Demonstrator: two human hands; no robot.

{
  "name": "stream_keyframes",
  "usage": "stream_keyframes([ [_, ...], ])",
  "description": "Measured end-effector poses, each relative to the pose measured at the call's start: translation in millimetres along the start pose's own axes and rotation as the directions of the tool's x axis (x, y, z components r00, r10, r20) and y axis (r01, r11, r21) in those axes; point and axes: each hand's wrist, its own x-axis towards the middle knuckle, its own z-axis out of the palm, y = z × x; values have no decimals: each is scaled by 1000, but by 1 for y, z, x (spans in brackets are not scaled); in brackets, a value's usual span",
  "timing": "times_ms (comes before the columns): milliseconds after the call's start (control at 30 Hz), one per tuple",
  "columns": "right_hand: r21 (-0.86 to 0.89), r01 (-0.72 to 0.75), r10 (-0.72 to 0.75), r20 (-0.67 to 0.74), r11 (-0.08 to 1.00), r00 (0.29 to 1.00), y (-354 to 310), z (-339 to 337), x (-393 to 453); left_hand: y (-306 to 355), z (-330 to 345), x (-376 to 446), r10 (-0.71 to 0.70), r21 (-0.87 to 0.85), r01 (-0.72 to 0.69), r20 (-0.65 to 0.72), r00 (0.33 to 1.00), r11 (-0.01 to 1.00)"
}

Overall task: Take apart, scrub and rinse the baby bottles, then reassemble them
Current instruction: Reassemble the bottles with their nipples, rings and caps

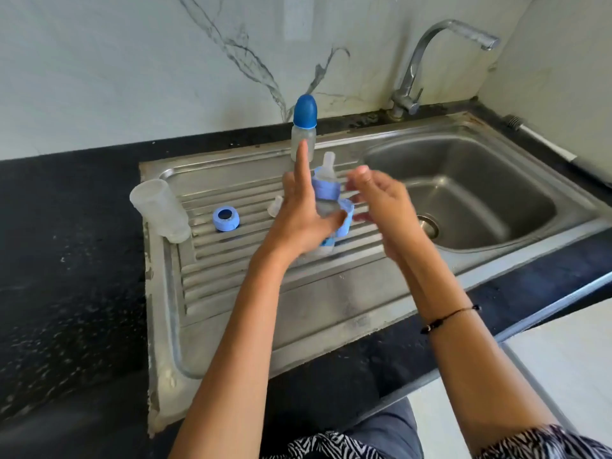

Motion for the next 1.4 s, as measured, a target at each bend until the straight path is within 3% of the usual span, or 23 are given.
stream_keyframes([
  [67, -270, 44, -65, -68, 962, 996, 6, -14, 17, -5, -9, 1, -64, -17, 65, 16, 998, 998],
  [167, -727, 90, -15, 110, 681, 994, 23, -16, 34, -11, -14, 2, -95, -16, 96, 40, 995, 995],
  [267, -807, 232, 12, 283, 543, 959, 41, -1, 39, -14, -12, 3, -96, -42, 98, 48, 994, 994],
  [333, -828, 264, -7, 300, 494, 954, 41, 1, 42, -17, -12, 2, -97, -61, 100, 53, 994, 993],
  [367, -833, 238, 23, 287, 500, 958, 32, -4, 44, -19, -12, 2, -100, -75, 104, 58, 993, 992],
  [433, -695, 143, 120, 316, 705, 941, 0, -22, 45, -20, -16, 2, -89, -102, 94, 53, 995, 990],
  [533, -230, 15, 82, 408, 973, 909, -50, -54, 39, -16, -22, 4, -61, -140, 63, 12, 998, 988],
  [600, 29, -112, 87, 459, 993, 884, -53, -63, 35, -11, -24, 4, -58, -183, 54, -19, 998, 982],
  [633, -47, -166, 170, 424, 985, 890, -44, -61, 35, -9, -24, 3, -54, -198, 49, -21, 998, 979],
  [667, -277, -210, 306, 371, 938, 877, -34, -59, 32, -5, -23, 1, -42, -206, 39, -11, 999, 978],
  [700, -495, -172, 341, 274, 852, 899, -29, -57, 32, -3, -23, 0, -28, -210, 26, -7, 1000, 977],
  [733, -599, -149, 333, 209, 787, 920, -24, -55, 34, -1, -23, 1, -17, -214, 16, -3, 1000, 977],
  [767, -556, -122, 299, 238, 822, 924, -26, -55, 34, 1, -23, 1, -6, -217, 5, -3, 1000, 976],
  [800, -342, -151, 253, 277, 927, 927, -30, -55, 32, 4, -24, 1, 4, -216, -5, -7, 1000, 976],
  [867, -47, -198, 203, 326, 979, 924, -44, -55, 22, 8, -24, 1, 15, -228, -17, -8, 1000, 973],
  [900, -80, -207, 222, 293, 975, 930, -45, -56, 23, 9, -23, 2, 20, -236, -20, -2, 1000, 971],
  [967, -409, -185, 235, 75, 893, 969, -37, -50, 20, 10, -20, 1, 24, -247, -17, 25, 999, 969],
  [1033, -334, -166, 166, -31, 928, 986, -37, -48, 20, 9, -20, 2, 28, -243, -15, 47, 999, 970],
  [1133, -96, -31, 26, -50, 995, 998, -66, -46, 7, 5, -22, 4, 14, -212, 0, 67, 998, 977],
  [1200, -62, 87, -86, 20, 994, 996, -85, -46, -1, 4, -22, 4, 35, -150, -24, 73, 997, 988],
  [1300, -215, 229, -196, 165, 949, 967, -99, -41, -5, 3, -24, 3, 79, -89, -71, 85, 993, 993],
  [1400, -344, 295, -208, 267, 891, 941, -104, -39, -2, 4, -29, 2, 93, -58, -86, 135, 987, 995],
])
